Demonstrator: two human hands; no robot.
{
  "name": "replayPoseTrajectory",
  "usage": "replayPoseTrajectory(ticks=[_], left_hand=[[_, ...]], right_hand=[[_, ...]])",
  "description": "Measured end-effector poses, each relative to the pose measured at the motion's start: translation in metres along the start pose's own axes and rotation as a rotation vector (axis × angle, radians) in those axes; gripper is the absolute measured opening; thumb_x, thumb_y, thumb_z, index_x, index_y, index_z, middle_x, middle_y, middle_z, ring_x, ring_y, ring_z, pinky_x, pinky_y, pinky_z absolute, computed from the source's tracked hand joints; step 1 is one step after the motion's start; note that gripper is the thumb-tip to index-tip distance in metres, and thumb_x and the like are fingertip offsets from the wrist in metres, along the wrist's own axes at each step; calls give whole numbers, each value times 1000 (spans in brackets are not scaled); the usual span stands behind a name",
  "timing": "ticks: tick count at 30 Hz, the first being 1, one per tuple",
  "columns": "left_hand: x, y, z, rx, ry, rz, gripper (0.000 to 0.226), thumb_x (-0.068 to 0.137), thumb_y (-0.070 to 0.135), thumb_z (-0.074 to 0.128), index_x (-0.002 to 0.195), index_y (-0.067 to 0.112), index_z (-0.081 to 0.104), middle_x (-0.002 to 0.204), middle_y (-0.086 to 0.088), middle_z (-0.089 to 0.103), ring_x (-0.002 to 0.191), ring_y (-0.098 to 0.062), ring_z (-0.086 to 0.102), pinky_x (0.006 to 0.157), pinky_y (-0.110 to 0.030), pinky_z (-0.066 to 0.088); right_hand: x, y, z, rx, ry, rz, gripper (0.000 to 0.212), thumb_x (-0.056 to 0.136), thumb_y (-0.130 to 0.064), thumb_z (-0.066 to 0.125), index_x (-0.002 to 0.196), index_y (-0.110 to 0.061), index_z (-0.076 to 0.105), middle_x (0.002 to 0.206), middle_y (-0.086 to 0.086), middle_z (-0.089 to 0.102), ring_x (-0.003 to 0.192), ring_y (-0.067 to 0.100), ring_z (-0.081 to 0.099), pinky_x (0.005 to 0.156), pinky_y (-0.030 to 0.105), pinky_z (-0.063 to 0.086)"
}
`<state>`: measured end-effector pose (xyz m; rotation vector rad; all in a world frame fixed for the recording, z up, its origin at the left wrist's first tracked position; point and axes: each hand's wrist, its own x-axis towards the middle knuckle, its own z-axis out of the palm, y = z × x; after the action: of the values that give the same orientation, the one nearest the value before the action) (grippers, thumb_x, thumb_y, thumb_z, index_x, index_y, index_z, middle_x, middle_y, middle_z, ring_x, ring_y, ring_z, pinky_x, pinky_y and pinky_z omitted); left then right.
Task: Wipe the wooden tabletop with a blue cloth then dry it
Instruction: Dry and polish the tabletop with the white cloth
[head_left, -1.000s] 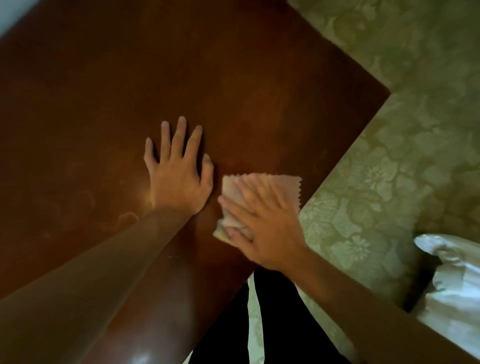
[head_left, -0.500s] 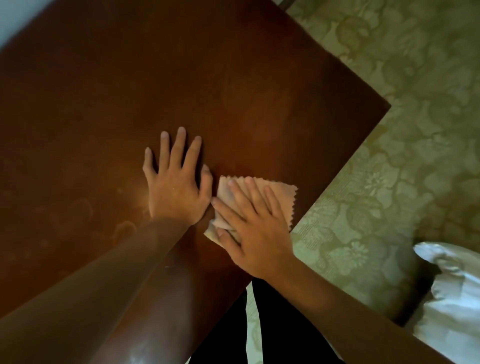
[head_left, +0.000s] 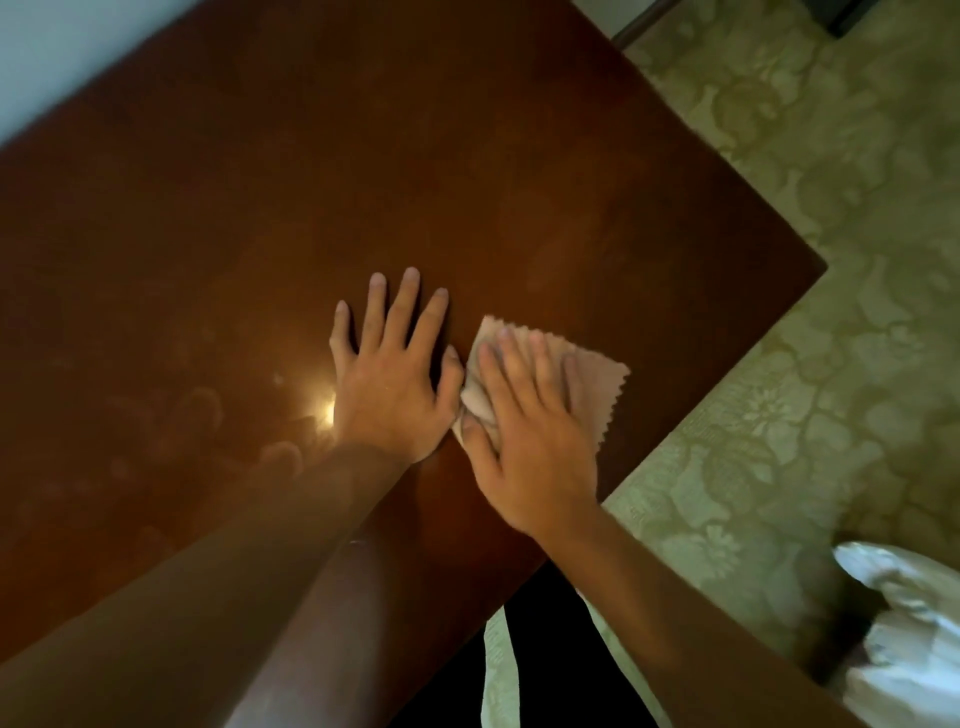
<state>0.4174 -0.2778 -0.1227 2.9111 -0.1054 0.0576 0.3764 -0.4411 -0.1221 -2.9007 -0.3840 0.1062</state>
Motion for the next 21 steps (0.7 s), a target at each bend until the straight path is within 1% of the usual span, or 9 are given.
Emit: replayPoseTrajectory(ticks=[4, 7, 9, 13, 15, 18, 21], left_hand=[[0, 0, -1, -9, -16, 3, 56, 101, 43, 34, 152, 20, 40, 163, -9, 29, 153, -31, 16, 120, -57, 9], [1, 1, -4, -8, -20, -9, 56, 100, 42, 35, 152, 20, 42, 163, -9, 30, 153, -31, 17, 120, -57, 10], [1, 2, -5, -15, -9, -8, 56, 100, 42, 36, 151, 20, 44, 162, -8, 32, 153, -31, 19, 121, -56, 11], [0, 1, -3, -15, 0, -16, 54, 101, 42, 37, 151, 21, 45, 162, -7, 32, 153, -30, 19, 121, -55, 9], [0, 2, -2, -7, -3, -21, 54, 101, 42, 38, 151, 22, 44, 163, -6, 31, 154, -29, 17, 122, -54, 8], [1, 1, -2, -18, -2, -25, 53, 102, 42, 38, 151, 24, 43, 163, -6, 31, 154, -29, 17, 122, -54, 8], [0, 1, -1, -20, 21, -17, 53, 101, 42, 38, 149, 23, 45, 161, -7, 33, 153, -30, 19, 122, -54, 8]], right_hand=[[-8, 16, 1, 13, 24, -147, 62, 104, -49, 37, 159, -21, 33, 168, 2, 27, 158, 24, 16, 127, 51, 18], [12, 34, -4, -8, -27, -237, 62, 104, -52, 38, 158, -24, 33, 168, 0, 25, 159, 22, 14, 128, 49, 14], [40, 42, -8, -50, -40, -235, 64, 103, -54, 35, 159, -23, 32, 168, 1, 25, 158, 23, 15, 128, 47, 12], [113, 45, -18, -103, -20, -189, 66, 102, -53, 31, 160, -20, 32, 168, 5, 27, 157, 27, 19, 127, 48, 15], [129, 43, -18, -107, -27, -187, 66, 104, -52, 28, 161, -19, 29, 168, 6, 27, 158, 28, 18, 127, 49, 15], [119, 47, -18, -101, -61, -225, 66, 106, -53, 23, 162, -19, 24, 170, 6, 22, 158, 28, 14, 127, 51, 14], [83, 57, -19, -102, -75, -285, 66, 106, -53, 26, 162, -19, 23, 170, 7, 19, 159, 28, 11, 128, 52, 12]])
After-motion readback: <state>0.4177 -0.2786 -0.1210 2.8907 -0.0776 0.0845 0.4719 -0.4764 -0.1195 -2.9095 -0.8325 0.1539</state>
